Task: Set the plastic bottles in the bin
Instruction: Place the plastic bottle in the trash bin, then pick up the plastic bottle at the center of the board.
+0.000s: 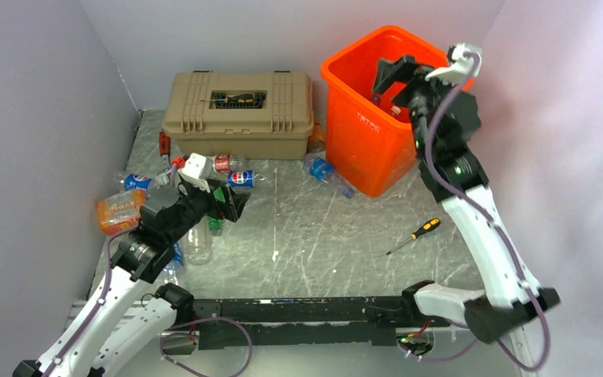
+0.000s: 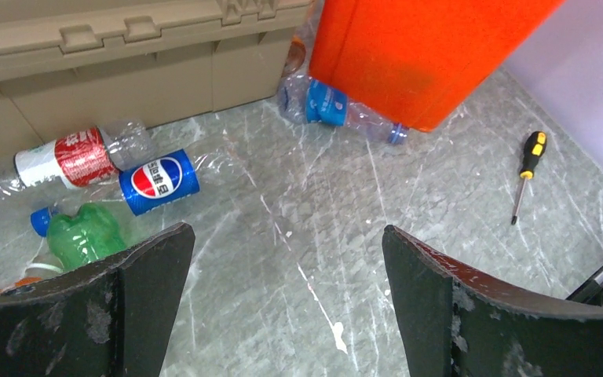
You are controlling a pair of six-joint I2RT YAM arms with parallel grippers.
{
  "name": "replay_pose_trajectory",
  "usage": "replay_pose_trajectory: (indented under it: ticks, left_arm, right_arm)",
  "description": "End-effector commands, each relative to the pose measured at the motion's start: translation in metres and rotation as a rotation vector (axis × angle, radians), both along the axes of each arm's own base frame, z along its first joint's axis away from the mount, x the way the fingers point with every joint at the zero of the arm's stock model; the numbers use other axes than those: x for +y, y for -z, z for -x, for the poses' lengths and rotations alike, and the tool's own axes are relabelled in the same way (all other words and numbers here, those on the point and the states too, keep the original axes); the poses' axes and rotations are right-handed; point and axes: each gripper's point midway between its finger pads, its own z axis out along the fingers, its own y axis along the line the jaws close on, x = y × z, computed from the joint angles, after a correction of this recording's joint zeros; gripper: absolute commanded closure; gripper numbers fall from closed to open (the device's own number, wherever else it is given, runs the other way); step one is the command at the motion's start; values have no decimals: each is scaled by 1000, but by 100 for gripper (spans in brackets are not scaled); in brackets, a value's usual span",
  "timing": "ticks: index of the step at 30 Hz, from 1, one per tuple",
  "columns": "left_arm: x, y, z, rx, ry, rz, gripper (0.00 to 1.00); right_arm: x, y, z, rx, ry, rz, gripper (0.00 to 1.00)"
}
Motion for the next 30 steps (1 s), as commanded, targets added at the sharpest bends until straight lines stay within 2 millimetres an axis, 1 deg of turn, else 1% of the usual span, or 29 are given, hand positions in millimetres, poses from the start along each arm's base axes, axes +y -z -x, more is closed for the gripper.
replay_pose_trajectory:
  ticks: [1, 2, 4, 7, 8, 9, 11, 14, 16, 18, 21, 24, 27, 30]
  left_arm:
    - [7, -3, -9, 12, -52, -31, 4]
    - [9, 0, -10, 23, -66, -38, 5]
    - [10, 5, -12, 48, -77, -51, 5]
    - [15, 11, -17, 75, -116, -72, 5]
    - [17, 13, -18, 83, -128, -80, 5]
    - [19, 16, -19, 93, -139, -86, 5]
    - [22, 20, -22, 109, -163, -100, 5]
    - [27, 29, -27, 144, -205, -128, 5]
    - [32, 37, -31, 177, -242, -154, 6]
    - [40, 48, -35, 224, -298, -189, 5]
    - [49, 66, -40, 309, -365, -253, 5]
    - [54, 85, -46, 393, -410, -313, 4]
    - [66, 102, -49, 469, -466, -337, 3]
    - [84, 118, -51, 551, -555, -335, 1]
  right_arm:
    - [38, -29, 70, -139, -175, -24, 1]
    - [48, -24, 81, -151, -223, -25, 1]
    - [70, -3, 98, -145, -320, -9, 2]
    - [106, 54, 118, -65, -451, 53, 5]
    - [117, 76, 124, -32, -483, 74, 6]
    - [129, 107, 130, 13, -520, 104, 6]
    - [147, 148, 143, 67, -571, 139, 6]
    - [165, 209, 155, 172, -606, 157, 6]
    - [176, 242, 162, 229, -637, 137, 6]
    - [181, 273, 168, 286, -658, 114, 7]
    - [187, 305, 173, 342, -679, 81, 7]
    - [192, 332, 176, 397, -693, 78, 7]
    - [197, 351, 179, 441, -706, 75, 7]
    - [199, 361, 183, 459, -716, 61, 7]
